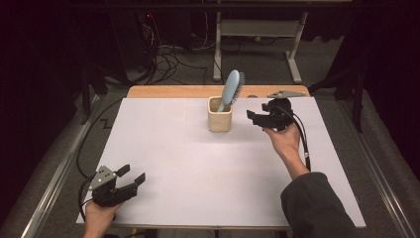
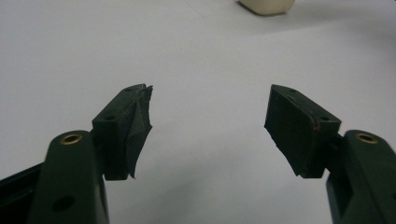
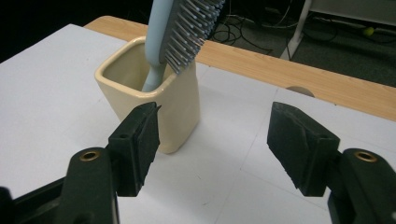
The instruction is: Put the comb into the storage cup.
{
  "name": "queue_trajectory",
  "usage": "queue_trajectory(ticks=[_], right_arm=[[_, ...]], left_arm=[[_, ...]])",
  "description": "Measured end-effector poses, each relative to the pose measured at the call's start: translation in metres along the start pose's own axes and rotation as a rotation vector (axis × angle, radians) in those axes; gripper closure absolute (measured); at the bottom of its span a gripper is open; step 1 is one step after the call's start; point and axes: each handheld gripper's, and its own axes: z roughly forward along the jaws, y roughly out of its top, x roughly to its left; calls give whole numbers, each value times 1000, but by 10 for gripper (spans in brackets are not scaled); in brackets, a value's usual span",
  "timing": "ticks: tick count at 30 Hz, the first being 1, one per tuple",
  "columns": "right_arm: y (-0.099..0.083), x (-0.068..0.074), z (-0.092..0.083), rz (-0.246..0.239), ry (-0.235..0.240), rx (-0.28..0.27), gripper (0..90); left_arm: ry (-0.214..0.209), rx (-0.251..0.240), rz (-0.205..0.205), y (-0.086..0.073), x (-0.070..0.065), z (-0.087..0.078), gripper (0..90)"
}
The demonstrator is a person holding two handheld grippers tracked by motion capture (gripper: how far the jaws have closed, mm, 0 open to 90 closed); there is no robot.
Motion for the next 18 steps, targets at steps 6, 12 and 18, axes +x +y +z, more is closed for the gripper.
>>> queue_trajectory(ticks=[6,12,18], right_arm=[[-3,-3,-4,9,-4,-1,347],[-8,-6,-8,14,-8,-3,347],[-12,-11,-12,21,-14,-9,347]], left_arm=[[0,0,-2,0,0,-1,315],[1,-2,-3,0,0,-1,315],[5,-5,-5,0,1,-1,315]])
